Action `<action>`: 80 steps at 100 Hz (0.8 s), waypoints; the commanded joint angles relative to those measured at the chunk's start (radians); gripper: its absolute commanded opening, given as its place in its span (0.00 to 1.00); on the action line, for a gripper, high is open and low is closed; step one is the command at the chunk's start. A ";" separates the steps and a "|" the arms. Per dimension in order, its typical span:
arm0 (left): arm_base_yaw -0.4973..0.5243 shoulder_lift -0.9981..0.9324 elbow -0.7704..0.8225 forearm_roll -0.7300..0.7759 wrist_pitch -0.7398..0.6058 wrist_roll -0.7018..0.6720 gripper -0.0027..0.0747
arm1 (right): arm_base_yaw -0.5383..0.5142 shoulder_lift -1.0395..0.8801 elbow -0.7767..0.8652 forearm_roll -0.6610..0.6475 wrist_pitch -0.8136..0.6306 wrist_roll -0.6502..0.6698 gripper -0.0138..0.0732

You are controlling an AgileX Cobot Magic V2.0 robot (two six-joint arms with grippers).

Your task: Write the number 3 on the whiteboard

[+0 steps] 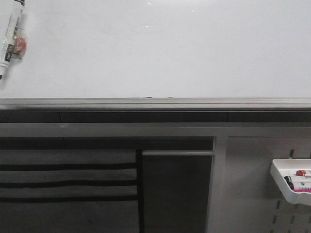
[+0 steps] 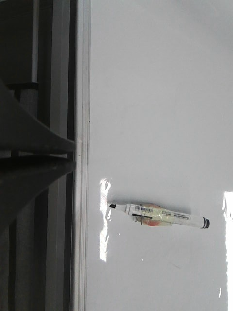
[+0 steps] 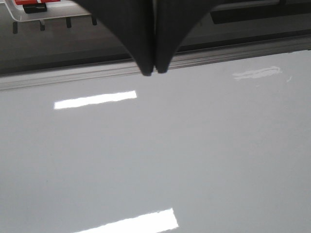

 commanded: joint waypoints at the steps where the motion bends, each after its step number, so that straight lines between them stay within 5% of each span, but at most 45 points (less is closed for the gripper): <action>1: 0.001 -0.031 0.002 0.000 -0.073 -0.006 0.01 | -0.006 -0.022 0.020 -0.001 -0.083 -0.001 0.07; 66: 0.001 -0.031 0.002 0.000 -0.073 -0.006 0.01 | -0.006 -0.022 0.020 -0.001 -0.083 -0.001 0.07; 80: 0.001 -0.031 0.002 0.000 -0.073 -0.006 0.01 | -0.006 -0.022 0.020 -0.081 -0.078 -0.021 0.07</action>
